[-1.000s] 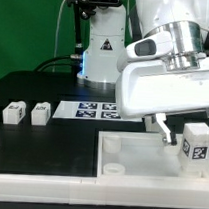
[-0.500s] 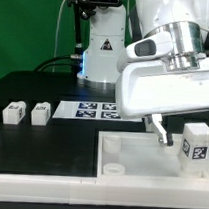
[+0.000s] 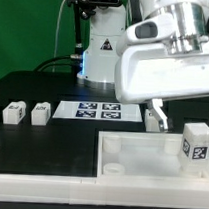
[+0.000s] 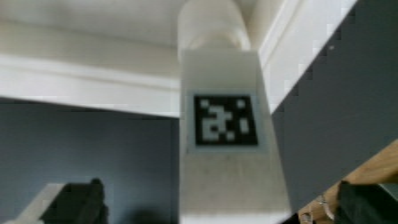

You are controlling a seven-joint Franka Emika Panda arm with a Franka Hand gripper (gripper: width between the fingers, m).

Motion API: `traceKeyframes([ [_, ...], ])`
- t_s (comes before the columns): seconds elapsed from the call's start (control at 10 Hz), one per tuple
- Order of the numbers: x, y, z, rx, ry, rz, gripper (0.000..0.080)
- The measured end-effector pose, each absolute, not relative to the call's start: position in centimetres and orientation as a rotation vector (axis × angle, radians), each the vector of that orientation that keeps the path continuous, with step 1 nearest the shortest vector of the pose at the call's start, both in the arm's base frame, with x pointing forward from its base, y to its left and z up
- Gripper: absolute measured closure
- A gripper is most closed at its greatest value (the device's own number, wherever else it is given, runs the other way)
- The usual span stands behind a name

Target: Assemble one leg

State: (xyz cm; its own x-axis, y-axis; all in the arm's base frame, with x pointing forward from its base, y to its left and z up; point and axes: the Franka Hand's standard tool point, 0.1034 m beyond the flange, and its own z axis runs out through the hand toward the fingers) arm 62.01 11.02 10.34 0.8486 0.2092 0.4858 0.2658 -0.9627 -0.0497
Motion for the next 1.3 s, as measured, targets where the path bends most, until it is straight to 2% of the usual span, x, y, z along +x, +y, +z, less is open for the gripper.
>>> traceKeyframes([
  [0.1,62.6,11.0,11.2,-2.912,-0.378,-0.713,0.015],
  [0.4,63.0,12.2,11.7,-2.928,-0.381,-0.271,0.015],
  [0.7,61.8,12.4,9.9,-2.905,-0.415,0.106,0.015],
  [1.0,61.8,12.2,8.6,-2.911,-0.406,0.112,0.015],
  [1.3,62.1,11.5,8.4,-2.911,-0.411,0.094,0.015],
])
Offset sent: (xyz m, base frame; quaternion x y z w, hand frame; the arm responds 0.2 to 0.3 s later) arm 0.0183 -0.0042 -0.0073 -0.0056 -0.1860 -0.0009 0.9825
